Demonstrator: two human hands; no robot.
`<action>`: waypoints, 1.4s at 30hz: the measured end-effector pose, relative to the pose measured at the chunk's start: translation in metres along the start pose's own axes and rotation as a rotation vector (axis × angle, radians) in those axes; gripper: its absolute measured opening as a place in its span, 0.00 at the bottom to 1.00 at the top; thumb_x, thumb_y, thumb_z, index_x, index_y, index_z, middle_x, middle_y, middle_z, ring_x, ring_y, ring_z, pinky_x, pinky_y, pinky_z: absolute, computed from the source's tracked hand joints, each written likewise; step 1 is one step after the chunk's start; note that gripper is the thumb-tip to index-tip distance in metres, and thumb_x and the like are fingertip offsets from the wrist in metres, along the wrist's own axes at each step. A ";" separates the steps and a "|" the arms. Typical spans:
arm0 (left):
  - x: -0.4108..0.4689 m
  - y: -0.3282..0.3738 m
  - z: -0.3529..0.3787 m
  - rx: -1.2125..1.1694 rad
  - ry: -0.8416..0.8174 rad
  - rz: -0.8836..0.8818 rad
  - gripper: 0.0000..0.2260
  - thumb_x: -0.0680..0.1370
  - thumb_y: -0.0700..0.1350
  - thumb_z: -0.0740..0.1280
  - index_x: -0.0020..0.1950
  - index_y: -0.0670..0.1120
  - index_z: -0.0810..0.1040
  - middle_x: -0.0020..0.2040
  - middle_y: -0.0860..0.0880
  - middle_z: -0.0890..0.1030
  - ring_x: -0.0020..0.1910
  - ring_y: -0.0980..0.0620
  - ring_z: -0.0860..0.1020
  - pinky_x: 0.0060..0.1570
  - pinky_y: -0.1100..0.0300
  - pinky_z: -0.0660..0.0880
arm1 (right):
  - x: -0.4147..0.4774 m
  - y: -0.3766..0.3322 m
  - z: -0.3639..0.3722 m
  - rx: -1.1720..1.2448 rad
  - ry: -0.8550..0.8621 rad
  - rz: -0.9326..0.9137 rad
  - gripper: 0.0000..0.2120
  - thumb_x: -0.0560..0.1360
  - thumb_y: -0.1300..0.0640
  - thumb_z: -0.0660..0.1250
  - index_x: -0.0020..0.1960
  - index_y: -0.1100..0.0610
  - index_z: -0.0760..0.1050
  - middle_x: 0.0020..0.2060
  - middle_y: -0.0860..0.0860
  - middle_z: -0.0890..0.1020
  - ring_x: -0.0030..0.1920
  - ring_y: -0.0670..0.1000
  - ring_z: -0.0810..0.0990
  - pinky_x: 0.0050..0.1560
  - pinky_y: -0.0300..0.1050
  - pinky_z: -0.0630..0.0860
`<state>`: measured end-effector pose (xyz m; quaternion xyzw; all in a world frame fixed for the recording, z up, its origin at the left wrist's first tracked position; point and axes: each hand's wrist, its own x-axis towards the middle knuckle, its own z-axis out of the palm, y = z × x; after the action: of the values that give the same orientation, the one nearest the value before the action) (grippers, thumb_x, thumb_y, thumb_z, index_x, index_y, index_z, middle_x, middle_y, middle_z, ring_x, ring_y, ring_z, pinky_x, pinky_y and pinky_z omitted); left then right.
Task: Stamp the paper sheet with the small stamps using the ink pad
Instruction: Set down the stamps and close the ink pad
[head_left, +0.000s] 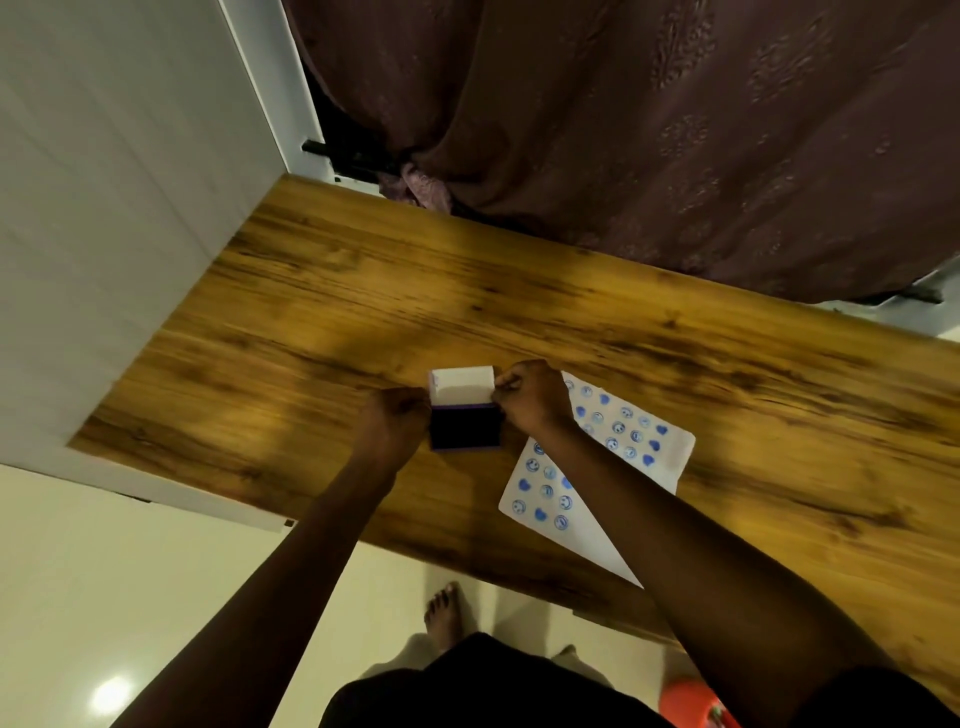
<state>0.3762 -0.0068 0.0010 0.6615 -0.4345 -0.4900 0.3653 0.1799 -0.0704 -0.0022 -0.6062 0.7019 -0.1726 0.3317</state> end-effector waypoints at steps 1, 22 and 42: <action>-0.001 0.000 0.001 -0.014 0.000 0.000 0.16 0.70 0.46 0.67 0.54 0.44 0.88 0.48 0.45 0.89 0.47 0.46 0.87 0.49 0.44 0.84 | -0.001 0.001 0.000 0.017 0.004 0.002 0.06 0.73 0.59 0.76 0.50 0.54 0.87 0.53 0.52 0.88 0.53 0.55 0.86 0.57 0.54 0.82; -0.009 -0.011 0.009 -0.049 0.064 0.038 0.13 0.79 0.37 0.65 0.58 0.46 0.87 0.53 0.46 0.88 0.54 0.46 0.86 0.55 0.45 0.84 | -0.024 0.018 -0.007 0.163 -0.006 -0.049 0.12 0.73 0.64 0.72 0.55 0.54 0.87 0.49 0.50 0.89 0.50 0.48 0.87 0.53 0.38 0.81; -0.012 -0.019 0.014 0.210 0.176 0.084 0.04 0.75 0.38 0.74 0.49 0.42 0.89 0.43 0.45 0.87 0.41 0.50 0.85 0.39 0.60 0.77 | -0.056 0.021 0.000 0.220 0.013 -0.010 0.15 0.73 0.56 0.77 0.60 0.55 0.85 0.57 0.50 0.88 0.56 0.46 0.85 0.54 0.33 0.76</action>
<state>0.3654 0.0100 -0.0156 0.7179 -0.4769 -0.3661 0.3510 0.1666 -0.0119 -0.0010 -0.5683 0.6779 -0.2544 0.3908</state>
